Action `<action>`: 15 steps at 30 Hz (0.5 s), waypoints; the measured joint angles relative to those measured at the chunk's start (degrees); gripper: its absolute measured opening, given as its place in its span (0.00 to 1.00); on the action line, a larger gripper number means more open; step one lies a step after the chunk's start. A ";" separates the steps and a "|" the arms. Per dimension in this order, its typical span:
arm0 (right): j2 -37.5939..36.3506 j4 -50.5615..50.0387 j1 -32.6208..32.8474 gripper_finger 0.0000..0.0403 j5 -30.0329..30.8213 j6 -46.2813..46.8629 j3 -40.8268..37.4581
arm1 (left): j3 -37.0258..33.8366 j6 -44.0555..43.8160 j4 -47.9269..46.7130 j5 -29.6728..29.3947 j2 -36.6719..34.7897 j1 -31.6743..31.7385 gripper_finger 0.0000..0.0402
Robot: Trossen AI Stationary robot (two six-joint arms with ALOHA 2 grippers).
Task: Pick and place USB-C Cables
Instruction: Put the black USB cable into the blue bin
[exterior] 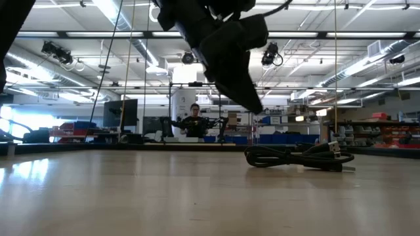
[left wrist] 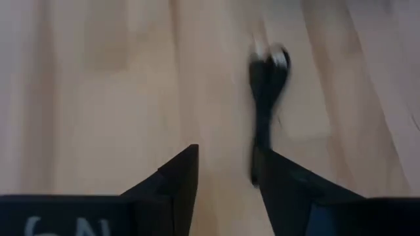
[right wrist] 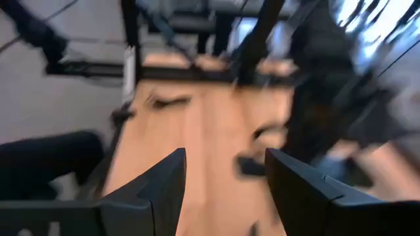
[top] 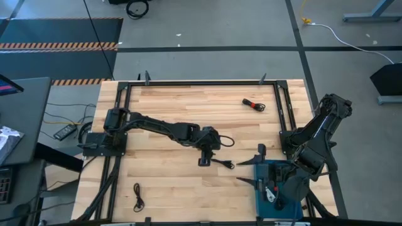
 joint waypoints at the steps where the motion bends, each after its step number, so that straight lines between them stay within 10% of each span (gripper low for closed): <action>1: -0.07 1.54 0.00 0.52 2.02 -1.58 0.00 | -0.05 -0.65 -0.31 0.32 0.00 -0.04 0.42; 15: -0.24 7.78 -1.32 0.52 20.18 -13.76 0.02 | 0.21 -0.48 3.47 2.78 1.97 -0.82 0.63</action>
